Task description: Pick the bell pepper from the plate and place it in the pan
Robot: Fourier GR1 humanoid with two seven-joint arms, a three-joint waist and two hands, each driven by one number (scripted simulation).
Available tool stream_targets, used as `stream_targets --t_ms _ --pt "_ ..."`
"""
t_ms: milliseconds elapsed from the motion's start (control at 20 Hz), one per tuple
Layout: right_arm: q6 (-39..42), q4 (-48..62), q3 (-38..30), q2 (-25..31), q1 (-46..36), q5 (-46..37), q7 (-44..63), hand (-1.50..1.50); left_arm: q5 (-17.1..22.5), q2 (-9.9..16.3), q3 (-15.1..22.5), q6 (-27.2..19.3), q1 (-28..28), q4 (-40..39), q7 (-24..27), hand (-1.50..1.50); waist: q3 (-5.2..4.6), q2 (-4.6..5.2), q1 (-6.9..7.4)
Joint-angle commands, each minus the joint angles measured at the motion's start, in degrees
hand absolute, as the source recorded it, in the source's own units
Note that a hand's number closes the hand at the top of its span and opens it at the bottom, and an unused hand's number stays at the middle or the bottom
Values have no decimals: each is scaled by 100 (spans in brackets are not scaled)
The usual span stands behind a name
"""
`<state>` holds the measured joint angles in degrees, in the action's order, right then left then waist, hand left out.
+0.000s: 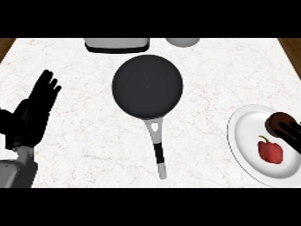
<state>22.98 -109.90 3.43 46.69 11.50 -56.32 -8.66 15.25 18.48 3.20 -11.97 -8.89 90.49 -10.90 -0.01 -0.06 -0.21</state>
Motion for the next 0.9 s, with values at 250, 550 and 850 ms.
stream_targets --t_ms 250,550,850 --pt "319 143 714 -925 -408 -1062 628 -150 -238 -244 -107 146 -62 -134 -60 0 1 9 18" --pt "946 479 466 -1235 -1158 -1176 763 -150 -381 -368 -196 213 -4 51 -130 0 1 7 42" --pt "74 1181 506 -1470 -846 -1586 142 -150 -319 -312 -554 626 -140 -317 18 0 1 6 13"
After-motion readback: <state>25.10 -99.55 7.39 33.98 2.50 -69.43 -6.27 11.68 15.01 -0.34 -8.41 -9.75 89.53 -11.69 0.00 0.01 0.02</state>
